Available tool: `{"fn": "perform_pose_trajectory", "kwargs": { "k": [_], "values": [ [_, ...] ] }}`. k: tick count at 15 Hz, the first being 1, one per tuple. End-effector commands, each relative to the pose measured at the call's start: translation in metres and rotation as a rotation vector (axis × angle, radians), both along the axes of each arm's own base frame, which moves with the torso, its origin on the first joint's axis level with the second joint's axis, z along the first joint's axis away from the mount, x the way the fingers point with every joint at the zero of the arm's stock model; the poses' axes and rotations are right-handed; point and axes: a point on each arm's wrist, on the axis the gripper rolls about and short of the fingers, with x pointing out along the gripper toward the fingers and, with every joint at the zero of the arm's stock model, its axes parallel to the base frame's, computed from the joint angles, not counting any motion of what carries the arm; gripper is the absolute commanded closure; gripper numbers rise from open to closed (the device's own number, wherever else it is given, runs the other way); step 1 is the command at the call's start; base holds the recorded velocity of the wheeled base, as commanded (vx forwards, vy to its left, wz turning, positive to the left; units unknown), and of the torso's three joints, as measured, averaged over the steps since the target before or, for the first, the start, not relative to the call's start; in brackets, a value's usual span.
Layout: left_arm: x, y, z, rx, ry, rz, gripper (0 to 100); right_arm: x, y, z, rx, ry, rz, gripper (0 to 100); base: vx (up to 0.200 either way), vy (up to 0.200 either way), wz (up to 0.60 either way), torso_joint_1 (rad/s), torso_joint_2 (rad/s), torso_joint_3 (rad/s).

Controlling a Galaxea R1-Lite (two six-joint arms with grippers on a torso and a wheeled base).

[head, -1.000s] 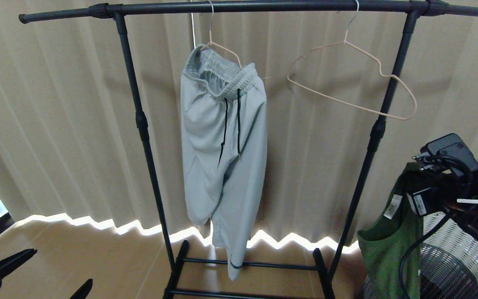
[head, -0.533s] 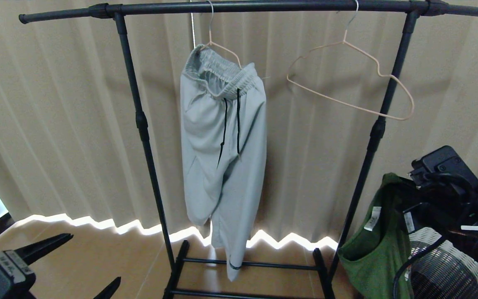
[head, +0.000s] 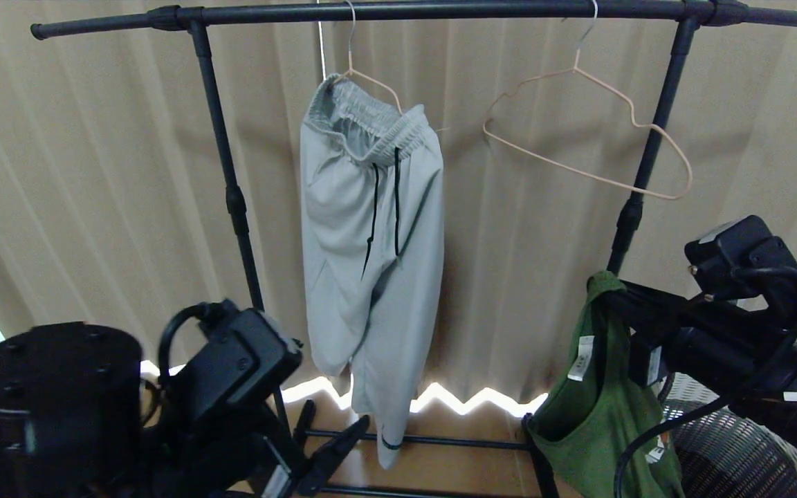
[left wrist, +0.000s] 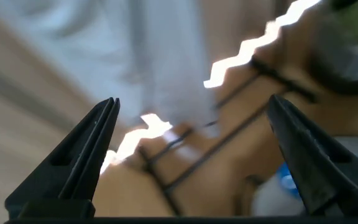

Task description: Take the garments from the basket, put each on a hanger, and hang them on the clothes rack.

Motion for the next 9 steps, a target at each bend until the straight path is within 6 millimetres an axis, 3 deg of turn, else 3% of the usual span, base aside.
{"fn": "perform_pose_trajectory", "kwargs": {
  "k": [1, 4, 6, 9],
  "values": [
    [0.017, -0.057, -0.017, -0.012, 0.107, -0.069, 0, -0.003, 0.003, 0.005, 0.026, -0.013, 0.048, 100, 0.0, 0.0, 0.0, 0.0, 0.0, 0.0],
    [0.033, -0.103, -0.028, -0.122, 0.235, -0.086, 0, -0.006, 0.007, 0.015, 0.144, 0.003, 0.181, 100, 0.0, 0.0, 0.0, 0.0, 0.0, 0.0],
    [0.043, -0.118, -0.034, -0.119, 0.237, -0.086, 0, -0.008, 0.007, 0.019, 0.163, -0.003, 0.202, 100, 0.0, 0.0, 0.0, 0.0, 0.0, 0.0],
    [0.043, -0.136, -0.042, -0.126, 0.232, -0.119, 0, -0.013, 0.009, 0.023, 0.181, -0.011, 0.25, 100, 0.0, 0.0, 0.0, 0.0, 0.0, 0.0]
  ]
}}
